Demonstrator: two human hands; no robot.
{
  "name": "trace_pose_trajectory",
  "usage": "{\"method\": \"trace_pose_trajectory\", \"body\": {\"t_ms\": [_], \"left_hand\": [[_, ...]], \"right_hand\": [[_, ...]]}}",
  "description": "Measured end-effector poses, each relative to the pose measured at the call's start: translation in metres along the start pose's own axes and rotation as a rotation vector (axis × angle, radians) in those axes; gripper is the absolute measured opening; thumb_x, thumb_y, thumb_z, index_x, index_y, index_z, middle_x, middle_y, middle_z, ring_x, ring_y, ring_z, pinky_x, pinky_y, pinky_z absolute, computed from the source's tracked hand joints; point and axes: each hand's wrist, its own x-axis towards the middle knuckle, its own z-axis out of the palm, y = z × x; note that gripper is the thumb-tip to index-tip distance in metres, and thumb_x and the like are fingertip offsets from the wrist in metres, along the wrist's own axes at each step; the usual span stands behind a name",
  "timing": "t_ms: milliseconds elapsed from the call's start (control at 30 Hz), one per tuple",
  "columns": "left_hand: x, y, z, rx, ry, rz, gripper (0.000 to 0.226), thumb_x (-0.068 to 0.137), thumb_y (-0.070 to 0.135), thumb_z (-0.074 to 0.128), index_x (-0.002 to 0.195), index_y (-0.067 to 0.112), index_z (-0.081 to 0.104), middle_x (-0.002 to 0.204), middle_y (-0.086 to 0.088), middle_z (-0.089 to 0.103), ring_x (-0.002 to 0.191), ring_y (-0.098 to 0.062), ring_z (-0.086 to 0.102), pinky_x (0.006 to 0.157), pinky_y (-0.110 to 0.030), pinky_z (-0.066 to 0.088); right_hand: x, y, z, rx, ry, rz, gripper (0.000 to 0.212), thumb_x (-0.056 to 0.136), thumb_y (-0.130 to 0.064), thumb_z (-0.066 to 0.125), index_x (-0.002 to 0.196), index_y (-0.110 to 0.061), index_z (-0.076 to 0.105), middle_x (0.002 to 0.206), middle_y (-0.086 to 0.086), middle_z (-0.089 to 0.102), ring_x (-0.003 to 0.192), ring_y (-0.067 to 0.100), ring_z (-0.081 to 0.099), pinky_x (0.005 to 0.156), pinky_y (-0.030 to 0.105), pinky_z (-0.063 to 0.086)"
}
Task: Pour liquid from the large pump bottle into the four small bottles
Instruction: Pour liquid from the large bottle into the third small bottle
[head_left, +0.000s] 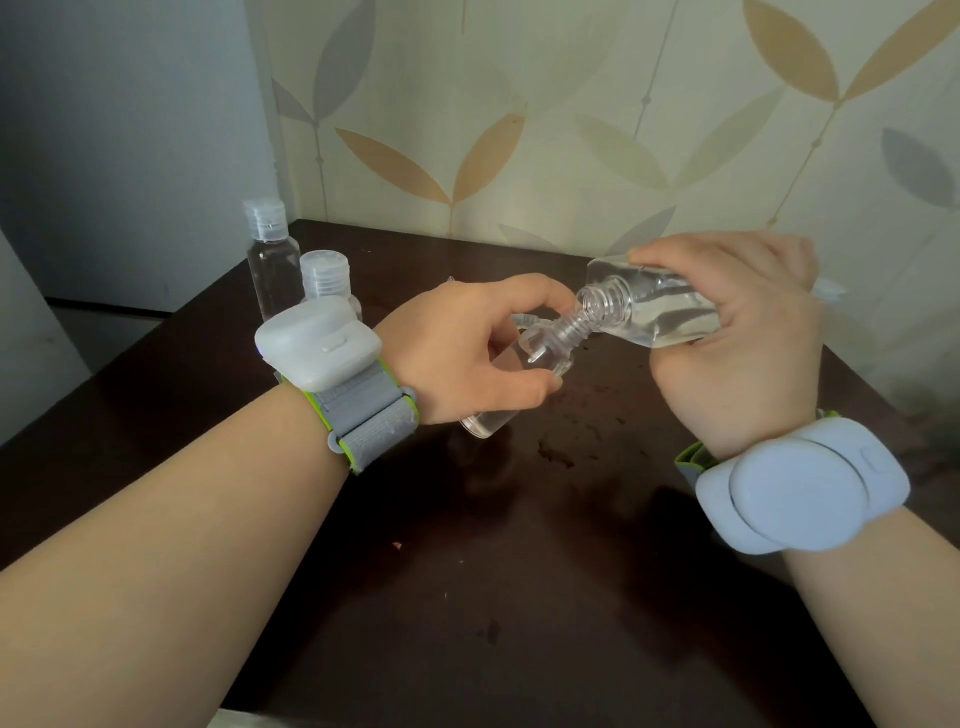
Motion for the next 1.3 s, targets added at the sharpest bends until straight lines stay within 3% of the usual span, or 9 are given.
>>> {"method": "trace_pose_trajectory", "body": {"t_ms": [100,233,367,567,700,867,1033,1167,1300], "left_hand": [[0.0,-0.002,0.001,-0.027,-0.003,0.021,0.038,0.073,0.032,0.069,0.106,0.04,0.052,0.057,0.006,0.06,0.046,-0.003,0.045,0.055,-0.013,0.038],[0.0,0.0,0.001,-0.064,0.016,0.018,0.036,0.065,0.039,0.061,0.091,0.056,0.042,0.062,0.002,0.064,0.048,-0.005,0.043,0.06,-0.018,0.041],[-0.001,0.0,0.001,-0.061,0.036,0.016,0.036,0.065,0.039,0.06,0.095,0.052,0.047,0.059,0.009,0.062,0.048,-0.005,0.045,0.063,-0.022,0.043],[-0.001,0.004,-0.001,-0.064,0.051,0.037,0.036,0.067,0.04,0.06,0.093,0.056,0.041,0.062,0.003,0.065,0.048,-0.007,0.044,0.063,-0.025,0.045],[-0.002,0.007,-0.004,-0.09,0.136,0.035,0.028,0.068,0.042,0.061,0.09,0.046,0.043,0.07,-0.006,0.069,0.059,-0.018,0.056,0.065,-0.027,0.045],[0.0,0.01,-0.003,-0.084,0.173,0.024,0.029,0.075,0.038,0.07,0.087,0.037,0.043,0.076,-0.009,0.071,0.066,-0.021,0.058,0.07,-0.032,0.045],[-0.002,0.011,-0.002,-0.092,0.156,0.015,0.029,0.074,0.041,0.065,0.086,0.032,0.04,0.074,-0.012,0.069,0.064,-0.025,0.055,0.061,-0.027,0.041],[-0.002,0.011,-0.001,-0.094,0.125,-0.006,0.028,0.07,0.041,0.062,0.084,0.033,0.039,0.074,-0.011,0.069,0.062,-0.03,0.054,0.057,-0.028,0.041],[-0.003,0.011,-0.002,-0.051,0.124,0.002,0.03,0.073,0.033,0.065,0.084,0.026,0.039,0.067,-0.007,0.067,0.055,-0.024,0.052,0.052,-0.022,0.038]], "right_hand": [[-0.001,-0.003,0.0,0.0,-0.005,0.014,0.048,0.055,0.012,0.053,0.094,-0.01,0.07,0.089,0.008,0.065,0.094,0.023,0.038,0.083,0.07,0.034],[-0.001,-0.008,-0.003,-0.024,0.007,0.019,0.048,0.054,0.006,0.05,0.095,-0.01,0.069,0.085,0.007,0.063,0.087,0.039,0.05,0.078,0.061,0.041],[-0.002,-0.009,-0.005,-0.029,-0.012,0.054,0.055,0.052,0.015,0.055,0.098,-0.012,0.068,0.082,-0.003,0.052,0.085,0.035,0.049,0.079,0.055,0.04],[-0.001,-0.013,-0.007,0.007,0.005,0.087,0.057,0.051,0.014,0.06,0.101,-0.012,0.067,0.083,-0.006,0.05,0.085,0.036,0.051,0.079,0.052,0.042],[-0.001,-0.008,-0.008,0.0,0.069,0.108,0.055,0.055,0.011,0.065,0.105,-0.012,0.065,0.084,-0.007,0.051,0.085,0.036,0.054,0.077,0.04,0.041],[0.001,0.003,-0.007,0.042,0.063,0.256,0.049,0.062,-0.006,0.074,0.108,-0.018,0.06,0.088,-0.009,0.057,0.086,0.023,0.059,0.076,0.037,0.05],[0.001,0.007,-0.004,0.09,0.032,0.41,0.051,0.06,-0.029,0.078,0.107,-0.019,0.059,0.09,-0.013,0.059,0.078,0.011,0.061,0.072,0.023,0.045],[-0.001,0.008,-0.002,0.131,-0.012,0.446,0.052,0.06,-0.029,0.08,0.106,-0.019,0.059,0.089,-0.012,0.06,0.079,0.011,0.063,0.077,0.025,0.046],[0.001,0.006,-0.003,0.145,-0.034,0.422,0.052,0.06,-0.028,0.079,0.107,-0.02,0.059,0.089,-0.013,0.061,0.078,0.008,0.062,0.078,0.024,0.046]]}}
